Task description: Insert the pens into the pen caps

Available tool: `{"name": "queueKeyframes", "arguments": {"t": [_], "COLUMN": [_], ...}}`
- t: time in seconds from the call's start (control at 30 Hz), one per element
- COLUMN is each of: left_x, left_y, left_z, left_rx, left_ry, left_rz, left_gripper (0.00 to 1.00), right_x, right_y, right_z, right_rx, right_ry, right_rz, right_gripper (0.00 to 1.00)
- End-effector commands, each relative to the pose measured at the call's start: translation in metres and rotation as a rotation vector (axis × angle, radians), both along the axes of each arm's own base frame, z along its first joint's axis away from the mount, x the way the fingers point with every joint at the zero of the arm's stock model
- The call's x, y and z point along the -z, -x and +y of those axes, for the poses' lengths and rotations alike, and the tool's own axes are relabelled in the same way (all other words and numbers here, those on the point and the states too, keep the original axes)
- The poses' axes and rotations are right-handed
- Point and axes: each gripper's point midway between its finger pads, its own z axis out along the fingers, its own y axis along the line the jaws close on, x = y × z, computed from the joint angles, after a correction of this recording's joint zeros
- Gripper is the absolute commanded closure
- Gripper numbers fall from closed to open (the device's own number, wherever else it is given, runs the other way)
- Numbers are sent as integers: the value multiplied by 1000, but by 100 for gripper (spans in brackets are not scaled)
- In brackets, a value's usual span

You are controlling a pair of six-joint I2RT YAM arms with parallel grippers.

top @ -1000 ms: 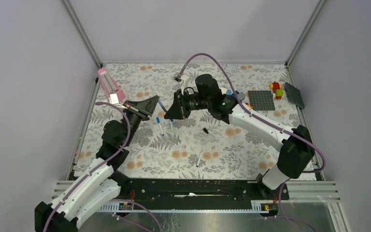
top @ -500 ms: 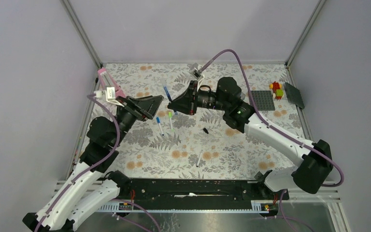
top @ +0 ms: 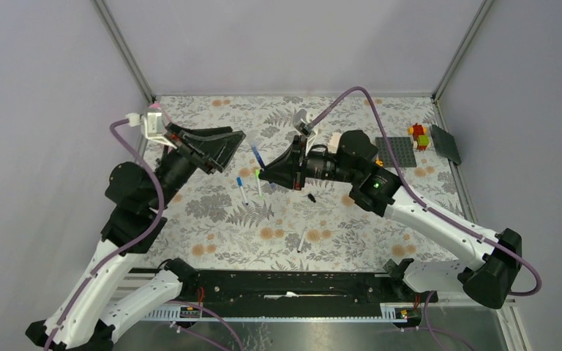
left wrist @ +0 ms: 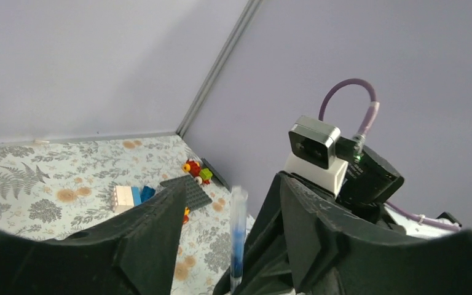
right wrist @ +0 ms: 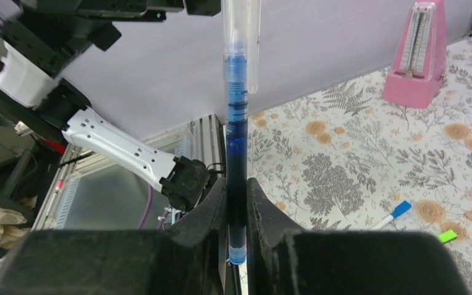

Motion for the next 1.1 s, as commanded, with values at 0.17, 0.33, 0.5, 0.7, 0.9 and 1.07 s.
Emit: {"name": "queueKeyframes", "arguments": {"t": [0.17, 0.33, 0.5, 0.7, 0.9, 1.07], "left_x": [9, 27, 35, 54, 52, 55], "left_y": [1, -4, -5, -2, 29, 57], "left_z": [-34, -34, -34, -39, -46, -49], "left_rx": [168, 152, 152, 184, 324, 436], "left_ry": [-70, -88, -98, -127, -133, -178], "left_rz": [36, 80, 92, 108, 11, -101], "left_gripper": [49, 54, 79, 100, 100, 100], "right_x": [7, 4, 6, -9, -37, -70], "right_y": [-6, -5, -6, -4, 12, 45], "right_z": [6, 6, 8, 7, 6, 3], "right_rx": [90, 91, 88, 93, 22, -131], "right_ry": [91, 88, 97, 68, -3, -112], "right_rz": [-84, -90, -93, -111, -142, -151], "right_gripper": [100, 100, 100, 100, 100, 100]}}
